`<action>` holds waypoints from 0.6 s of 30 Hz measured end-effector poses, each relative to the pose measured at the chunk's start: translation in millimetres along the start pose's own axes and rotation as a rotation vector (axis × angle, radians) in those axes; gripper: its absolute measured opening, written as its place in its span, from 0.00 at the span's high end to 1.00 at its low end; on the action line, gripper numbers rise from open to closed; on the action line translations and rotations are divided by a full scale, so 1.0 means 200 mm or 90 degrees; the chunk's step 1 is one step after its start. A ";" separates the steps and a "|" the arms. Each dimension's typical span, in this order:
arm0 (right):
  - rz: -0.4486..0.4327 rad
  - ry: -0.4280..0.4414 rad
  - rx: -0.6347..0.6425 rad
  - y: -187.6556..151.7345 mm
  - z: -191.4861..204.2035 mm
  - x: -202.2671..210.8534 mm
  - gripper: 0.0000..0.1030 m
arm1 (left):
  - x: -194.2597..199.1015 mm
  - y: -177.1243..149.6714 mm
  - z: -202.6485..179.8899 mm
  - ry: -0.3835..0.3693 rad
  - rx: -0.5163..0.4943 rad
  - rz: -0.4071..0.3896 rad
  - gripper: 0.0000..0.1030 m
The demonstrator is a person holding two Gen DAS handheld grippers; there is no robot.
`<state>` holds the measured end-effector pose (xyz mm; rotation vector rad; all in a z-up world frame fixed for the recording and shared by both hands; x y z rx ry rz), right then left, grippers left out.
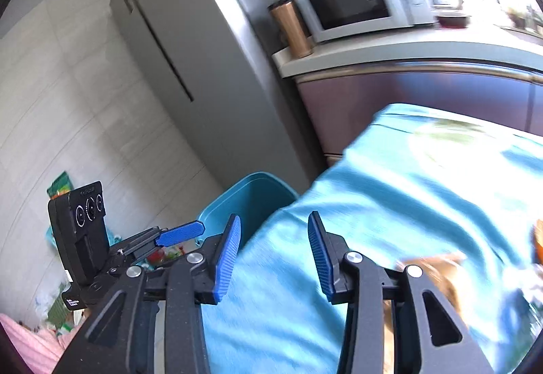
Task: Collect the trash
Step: 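Move both open tools back over the table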
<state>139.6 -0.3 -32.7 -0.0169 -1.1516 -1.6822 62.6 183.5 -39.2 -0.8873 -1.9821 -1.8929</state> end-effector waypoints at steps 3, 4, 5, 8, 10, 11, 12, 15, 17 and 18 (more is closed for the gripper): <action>-0.025 -0.027 -0.016 -0.05 -0.09 0.15 0.60 | -0.04 0.02 -0.14 -0.043 -0.022 0.005 0.29; -0.032 -0.039 -0.022 -0.06 -0.12 0.20 0.59 | -0.05 0.03 -0.19 -0.056 -0.028 0.008 0.29; -0.038 -0.048 -0.029 -0.08 -0.14 0.25 0.59 | -0.06 0.03 -0.24 -0.067 -0.035 0.011 0.29; -0.055 -0.078 -0.051 -0.13 -0.26 0.36 0.59 | -0.13 0.04 -0.39 -0.099 -0.055 0.024 0.29; -0.066 -0.094 -0.065 -0.16 -0.32 0.42 0.59 | -0.18 0.04 -0.49 -0.120 -0.065 0.036 0.29; -0.072 -0.105 -0.072 -0.18 -0.35 0.46 0.59 | -0.20 0.04 -0.52 -0.131 -0.067 0.043 0.29; -0.076 -0.112 -0.077 -0.20 -0.38 0.49 0.59 | -0.22 0.04 -0.56 -0.144 -0.069 0.049 0.29; -0.088 -0.125 -0.101 -0.25 -0.47 0.57 0.58 | -0.30 0.04 -0.64 -0.158 -0.074 0.070 0.29; -0.094 -0.132 -0.115 -0.28 -0.52 0.62 0.58 | -0.36 0.04 -0.65 -0.170 -0.067 0.089 0.29; -0.097 -0.135 -0.121 -0.29 -0.54 0.63 0.58 | -0.40 0.04 -0.66 -0.172 -0.062 0.099 0.29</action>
Point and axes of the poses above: each gripper's, at about its wrist camera, not at the fingertips, and x roughly against the way its jaws point, z to its left, y to its top, the point moved 1 cm from there along -x, roughly the way its jaws point, and after that the axes turned 9 degrees about -x, right-handed, at the moved point
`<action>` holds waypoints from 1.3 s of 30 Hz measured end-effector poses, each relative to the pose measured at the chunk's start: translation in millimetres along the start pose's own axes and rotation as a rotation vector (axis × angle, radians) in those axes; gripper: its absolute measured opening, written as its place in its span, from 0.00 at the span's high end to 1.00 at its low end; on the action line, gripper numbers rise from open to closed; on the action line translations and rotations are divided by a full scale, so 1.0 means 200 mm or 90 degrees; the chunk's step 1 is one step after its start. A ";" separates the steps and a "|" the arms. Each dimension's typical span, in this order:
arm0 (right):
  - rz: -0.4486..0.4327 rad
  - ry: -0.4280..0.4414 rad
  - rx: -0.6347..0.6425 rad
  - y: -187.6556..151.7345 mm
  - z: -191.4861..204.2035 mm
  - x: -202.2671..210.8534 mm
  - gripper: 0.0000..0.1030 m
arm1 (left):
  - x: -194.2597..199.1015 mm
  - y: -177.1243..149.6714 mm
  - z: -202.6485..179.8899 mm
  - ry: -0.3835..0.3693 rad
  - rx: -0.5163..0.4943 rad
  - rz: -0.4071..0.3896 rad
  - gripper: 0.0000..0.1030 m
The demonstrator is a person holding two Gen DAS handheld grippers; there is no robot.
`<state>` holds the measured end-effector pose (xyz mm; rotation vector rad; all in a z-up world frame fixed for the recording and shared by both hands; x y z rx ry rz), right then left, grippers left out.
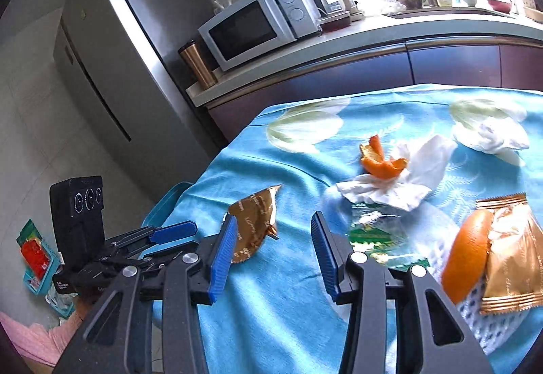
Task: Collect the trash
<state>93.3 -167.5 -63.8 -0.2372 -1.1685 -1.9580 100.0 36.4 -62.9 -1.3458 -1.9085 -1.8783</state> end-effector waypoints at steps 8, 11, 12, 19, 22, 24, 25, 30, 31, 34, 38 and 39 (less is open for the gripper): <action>-0.028 -0.035 -0.023 0.01 -0.13 0.06 0.56 | -0.13 0.02 0.01 -0.009 0.021 0.038 0.30; -0.034 -0.047 -0.030 0.01 -0.18 0.08 0.54 | -0.15 0.03 0.00 -0.014 0.023 0.042 0.30; -0.033 -0.051 -0.032 0.01 -0.19 0.08 0.53 | -0.15 0.03 0.00 -0.018 0.025 0.043 0.30; -0.009 -0.065 -0.027 -0.01 -0.21 0.01 0.50 | -0.17 0.04 -0.01 -0.024 0.029 0.050 0.30; 0.000 -0.074 -0.023 -0.01 -0.20 -0.02 0.49 | -0.18 0.04 -0.01 -0.018 0.033 0.054 0.38; 0.003 -0.076 -0.021 -0.02 -0.20 -0.04 0.49 | -0.18 0.05 -0.01 -0.013 0.035 0.056 0.43; 0.002 -0.079 -0.019 -0.01 -0.20 -0.04 0.49 | -0.18 0.05 0.00 -0.009 0.036 0.057 0.47; 0.009 -0.096 -0.012 -0.02 -0.20 -0.06 0.47 | -0.18 0.05 0.02 0.005 0.042 0.063 0.69; 0.010 -0.100 -0.012 -0.02 -0.20 -0.07 0.47 | -0.19 0.05 0.02 0.005 0.043 0.064 0.72; 0.014 -0.107 -0.009 -0.02 -0.20 -0.07 0.47 | -0.19 0.04 0.03 0.006 0.049 0.065 0.81; 0.019 -0.124 0.000 -0.02 -0.19 -0.09 0.48 | -0.19 0.04 0.03 0.005 0.051 0.066 0.90; 0.020 -0.128 -0.001 -0.02 -0.19 -0.10 0.48 | -0.18 0.04 0.03 0.005 0.051 0.066 0.90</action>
Point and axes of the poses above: each gripper's, at about its wrist camera, not at the fingertips, and x roughly against the way its jaws point, z to its left, y to its top, the point moved 1 cm from there along -x, roughly the way its jaws point, and after that the axes turned 9 degrees about -x, right-handed, at the moved point
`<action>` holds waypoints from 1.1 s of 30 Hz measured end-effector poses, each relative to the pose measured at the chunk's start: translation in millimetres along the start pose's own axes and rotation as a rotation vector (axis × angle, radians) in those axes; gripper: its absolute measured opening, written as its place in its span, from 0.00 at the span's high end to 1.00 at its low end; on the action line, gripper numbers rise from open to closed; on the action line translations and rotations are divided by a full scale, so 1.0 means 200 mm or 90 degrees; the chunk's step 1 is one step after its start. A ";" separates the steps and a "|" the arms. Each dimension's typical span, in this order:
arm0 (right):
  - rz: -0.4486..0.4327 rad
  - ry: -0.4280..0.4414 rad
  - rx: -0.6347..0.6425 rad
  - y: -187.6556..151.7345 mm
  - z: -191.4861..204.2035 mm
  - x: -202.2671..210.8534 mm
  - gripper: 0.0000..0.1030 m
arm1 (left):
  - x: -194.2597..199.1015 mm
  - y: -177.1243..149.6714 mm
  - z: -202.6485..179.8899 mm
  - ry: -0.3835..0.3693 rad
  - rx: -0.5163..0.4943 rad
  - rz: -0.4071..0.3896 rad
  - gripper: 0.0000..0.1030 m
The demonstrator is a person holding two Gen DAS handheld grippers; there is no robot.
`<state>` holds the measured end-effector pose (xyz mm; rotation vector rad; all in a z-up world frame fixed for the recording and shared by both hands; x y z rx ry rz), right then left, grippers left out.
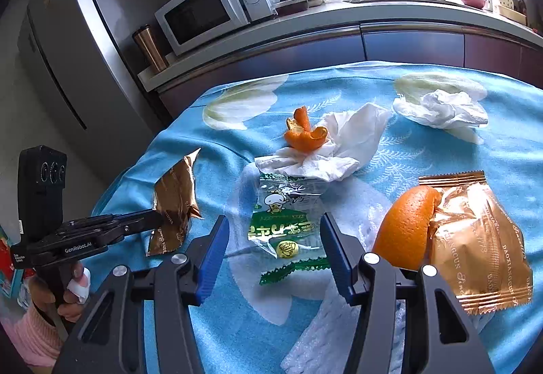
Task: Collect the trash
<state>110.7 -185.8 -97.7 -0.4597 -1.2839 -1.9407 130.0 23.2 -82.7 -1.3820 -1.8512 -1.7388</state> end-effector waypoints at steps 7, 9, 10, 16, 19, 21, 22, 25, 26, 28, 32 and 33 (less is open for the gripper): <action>0.004 -0.029 0.010 0.00 0.00 -0.02 0.59 | 0.00 0.00 0.00 0.001 -0.002 -0.001 0.91; 0.005 -0.023 0.006 0.00 -0.01 -0.03 0.64 | 0.00 0.00 0.00 0.001 -0.003 -0.001 0.91; 0.004 -0.022 0.005 0.00 -0.01 -0.02 0.65 | 0.00 0.00 0.00 0.000 -0.003 0.000 0.91; 0.009 -0.001 0.007 -0.01 0.01 -0.02 0.81 | 0.00 -0.01 -0.03 -0.020 -0.012 0.001 0.71; 0.007 0.012 -0.003 -0.01 0.00 -0.02 0.87 | -0.01 0.00 -0.05 -0.017 -0.023 0.001 0.66; 0.005 0.016 -0.002 -0.01 0.00 -0.01 0.90 | -0.01 0.00 -0.05 -0.015 -0.024 0.001 0.67; 0.005 0.019 -0.002 -0.01 0.00 -0.01 0.91 | -0.01 0.00 -0.05 -0.014 -0.024 0.001 0.68; 0.004 0.035 -0.009 -0.01 0.00 0.01 0.95 | -0.02 0.01 -0.05 0.004 -0.024 0.004 0.80; 0.003 0.041 -0.012 -0.01 0.00 0.01 0.96 | -0.02 0.01 -0.05 0.011 -0.024 0.003 0.85; -0.001 0.051 -0.016 -0.01 0.00 0.03 0.97 | -0.02 0.01 -0.05 0.015 -0.030 0.002 0.91; -0.006 0.073 -0.022 -0.01 0.01 0.05 0.97 | -0.02 0.01 -0.07 0.019 -0.043 0.000 0.97; -0.008 0.077 -0.024 -0.01 0.02 0.06 0.97 | -0.02 0.01 -0.08 0.020 -0.043 0.001 0.97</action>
Point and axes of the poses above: each gripper's, at about its wrist camera, not at the fingertips, and x roughly against the way its jaws point, z to its left, y to its top, the point moved 1 cm from there along -x, roughly the way its jaws point, and after that the axes turned 9 degrees about -x, right-handed, at the moved point
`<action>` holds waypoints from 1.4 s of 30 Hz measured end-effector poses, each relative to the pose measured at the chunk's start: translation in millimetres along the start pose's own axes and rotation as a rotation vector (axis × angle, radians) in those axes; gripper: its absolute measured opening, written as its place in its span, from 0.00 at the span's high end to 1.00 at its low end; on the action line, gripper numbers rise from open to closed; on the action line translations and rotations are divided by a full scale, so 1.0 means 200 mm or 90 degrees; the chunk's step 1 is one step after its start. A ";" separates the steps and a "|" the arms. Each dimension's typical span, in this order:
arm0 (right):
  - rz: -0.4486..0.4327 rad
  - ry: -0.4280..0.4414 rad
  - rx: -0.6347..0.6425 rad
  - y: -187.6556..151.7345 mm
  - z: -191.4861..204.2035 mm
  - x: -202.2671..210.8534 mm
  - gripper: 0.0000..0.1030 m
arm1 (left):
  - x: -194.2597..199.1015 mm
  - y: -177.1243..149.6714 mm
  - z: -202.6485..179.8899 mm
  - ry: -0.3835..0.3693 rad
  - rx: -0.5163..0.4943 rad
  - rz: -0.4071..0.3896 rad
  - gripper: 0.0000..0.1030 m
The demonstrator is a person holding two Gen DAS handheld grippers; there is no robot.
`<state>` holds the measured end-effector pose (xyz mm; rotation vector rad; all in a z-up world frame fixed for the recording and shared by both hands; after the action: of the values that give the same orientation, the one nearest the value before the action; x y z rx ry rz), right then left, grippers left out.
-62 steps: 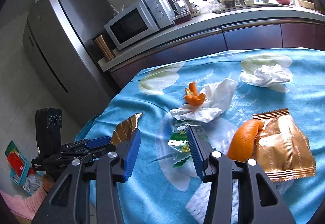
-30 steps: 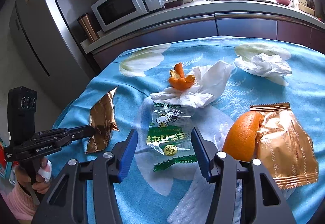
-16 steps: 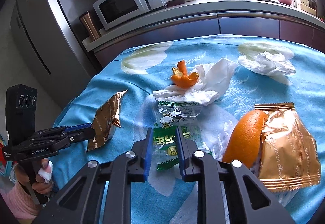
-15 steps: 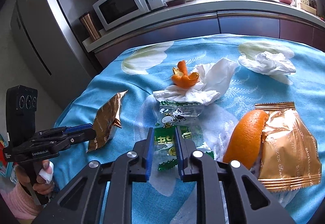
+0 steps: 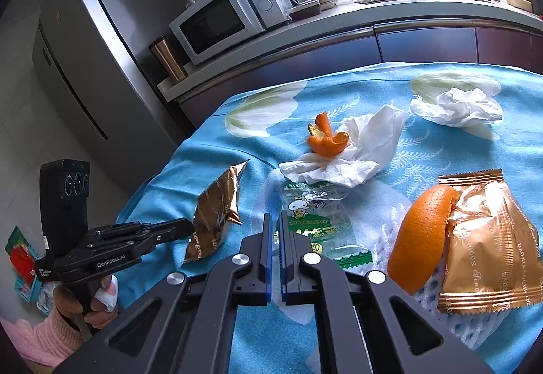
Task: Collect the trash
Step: 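Grasp the large gold packet with right tool and lift it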
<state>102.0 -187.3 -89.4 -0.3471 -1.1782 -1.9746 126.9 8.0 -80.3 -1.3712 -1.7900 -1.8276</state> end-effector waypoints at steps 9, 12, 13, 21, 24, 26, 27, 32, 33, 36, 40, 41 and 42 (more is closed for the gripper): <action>0.026 0.042 -0.002 -0.01 0.06 -0.08 0.75 | 0.00 -0.01 0.00 -0.011 0.001 0.007 0.97; 0.045 0.066 -0.010 -0.01 0.08 -0.14 0.61 | 0.00 -0.02 0.00 -0.011 0.000 0.005 0.96; 0.052 0.072 -0.009 -0.01 0.10 -0.16 0.61 | 0.00 -0.02 0.00 -0.013 0.001 0.004 0.93; 0.075 0.096 -0.019 0.01 0.14 -0.26 0.88 | 0.03 -0.03 0.00 -0.018 -0.002 -0.002 0.85; 0.058 0.116 -0.025 0.01 0.13 -0.19 0.90 | 0.06 -0.02 0.00 -0.019 0.003 -0.018 0.78; 0.033 0.132 -0.030 0.03 0.12 -0.12 0.90 | 0.10 -0.01 -0.01 -0.032 -0.003 -0.038 0.77; 0.018 0.136 -0.029 0.04 0.11 -0.07 0.90 | 0.11 -0.01 -0.02 -0.044 -0.006 -0.046 0.75; -0.058 0.132 -0.043 0.12 0.04 0.13 0.90 | 0.14 0.02 -0.14 -0.087 -0.046 -0.063 0.59; -0.068 0.129 -0.049 0.13 0.01 0.16 0.90 | 0.13 0.03 -0.17 -0.095 -0.054 -0.059 0.58; -0.093 0.112 -0.064 0.15 -0.06 0.22 0.90 | 0.08 0.04 -0.26 -0.116 -0.076 -0.043 0.55; -0.108 0.102 -0.084 0.15 -0.13 0.26 0.90 | -0.01 0.06 -0.36 -0.152 -0.082 -0.016 0.52; -0.109 0.102 -0.090 0.15 -0.15 0.26 0.90 | -0.04 0.07 -0.37 -0.157 -0.082 -0.009 0.52; -0.110 0.099 -0.094 0.14 -0.16 0.26 0.90 | -0.06 0.07 -0.39 -0.163 -0.080 -0.004 0.52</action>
<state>94.2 -247.7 -58.1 -0.1666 -0.9948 -2.2019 109.2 -67.8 -65.0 -1.7169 -1.8228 -1.8677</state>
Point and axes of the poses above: each gripper's, at about its wrist camera, not at the fingertips, and x roughly against the way its jaws point, z to its left, y to its top, the point moved 1 cm from there along -x, roughly the way its jaws point, and after that the axes turned 9 degrees about -x, right-handed, at the moved point
